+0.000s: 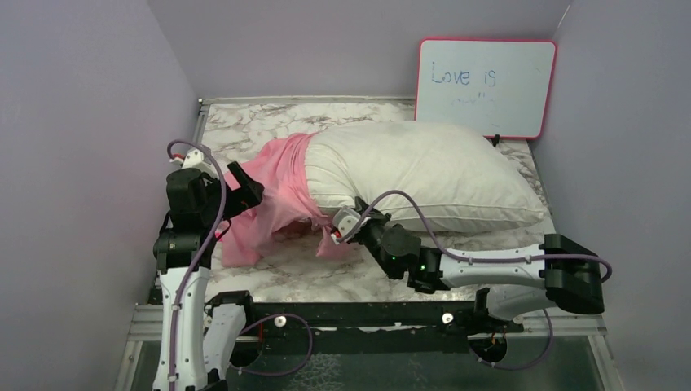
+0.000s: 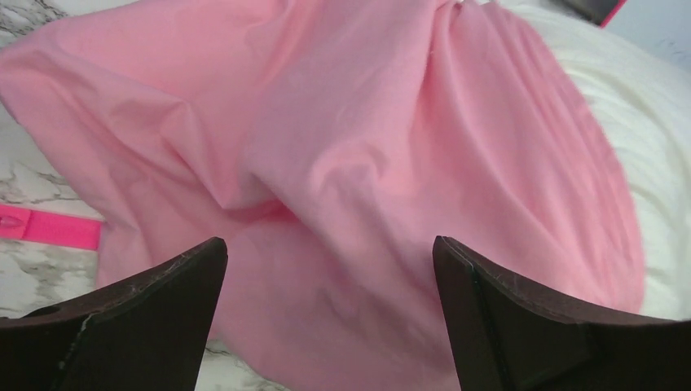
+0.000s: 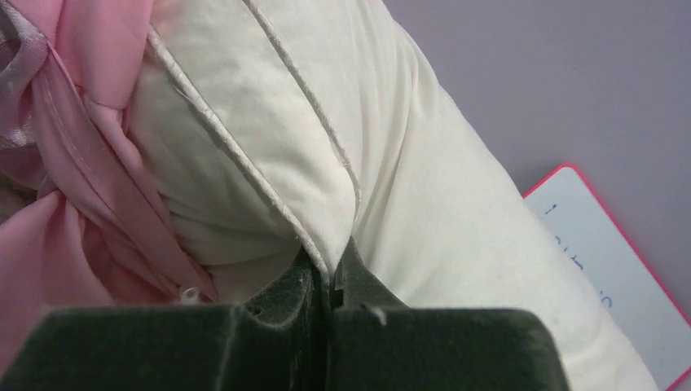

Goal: Remove the pillowcase from the pillow
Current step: Remove the pillow from the pillowcase.

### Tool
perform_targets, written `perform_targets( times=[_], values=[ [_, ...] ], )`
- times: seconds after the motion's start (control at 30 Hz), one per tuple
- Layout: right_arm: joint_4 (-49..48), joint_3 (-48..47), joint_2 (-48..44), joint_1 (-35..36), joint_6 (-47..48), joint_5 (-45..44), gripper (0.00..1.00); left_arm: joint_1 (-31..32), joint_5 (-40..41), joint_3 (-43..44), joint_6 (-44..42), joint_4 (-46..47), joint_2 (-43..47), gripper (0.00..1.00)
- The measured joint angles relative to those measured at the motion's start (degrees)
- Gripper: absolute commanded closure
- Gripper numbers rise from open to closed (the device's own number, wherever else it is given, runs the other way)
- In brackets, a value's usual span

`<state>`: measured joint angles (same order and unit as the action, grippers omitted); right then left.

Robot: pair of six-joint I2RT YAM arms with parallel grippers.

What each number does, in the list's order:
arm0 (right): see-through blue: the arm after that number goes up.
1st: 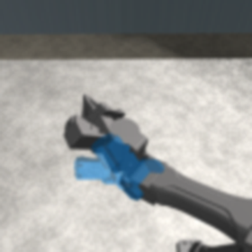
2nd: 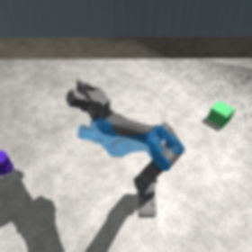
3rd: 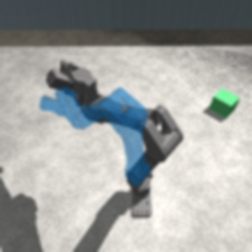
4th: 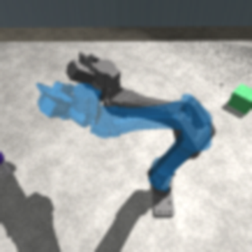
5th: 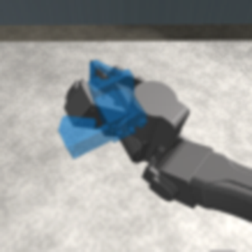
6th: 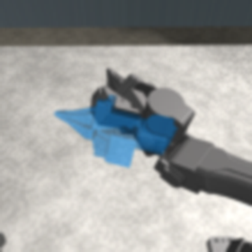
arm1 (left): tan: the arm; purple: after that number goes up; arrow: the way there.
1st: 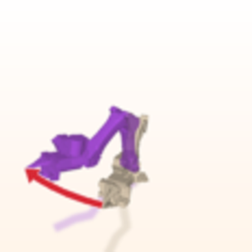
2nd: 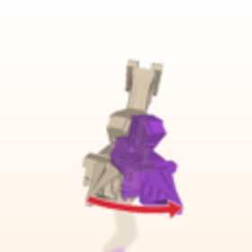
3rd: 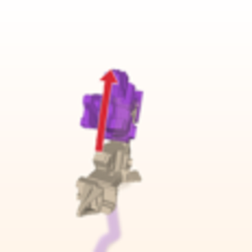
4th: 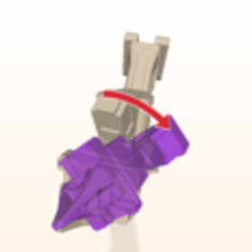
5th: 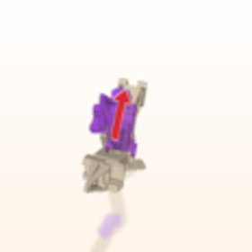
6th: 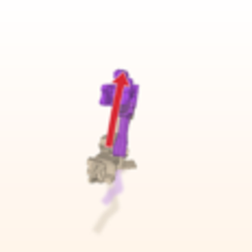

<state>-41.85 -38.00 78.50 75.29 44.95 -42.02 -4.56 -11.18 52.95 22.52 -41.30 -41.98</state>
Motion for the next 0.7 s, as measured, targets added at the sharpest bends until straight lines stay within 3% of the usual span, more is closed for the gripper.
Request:
perform_targets(
  times=[0.3,0.5,0.7],
  values=[
    [22.2,-5.9,-1.4,-0.4,-14.1,2.7,0.99,-0.1,-12.0,2.2,15.0,-1.0,11.1,0.01],
    [27.4,-9.6,-0.8,-2.3,-18.7,4.5,0.99,-0.1,-20.2,-4.1,24.1,-1.3,20.8,0.01],
    [30.9,-11.7,-0.7,-3.4,-21.6,5.6,0.99,-0.1,-24.9,-10.9,24.7,-3.1,22.0,0.03]
  ],
)
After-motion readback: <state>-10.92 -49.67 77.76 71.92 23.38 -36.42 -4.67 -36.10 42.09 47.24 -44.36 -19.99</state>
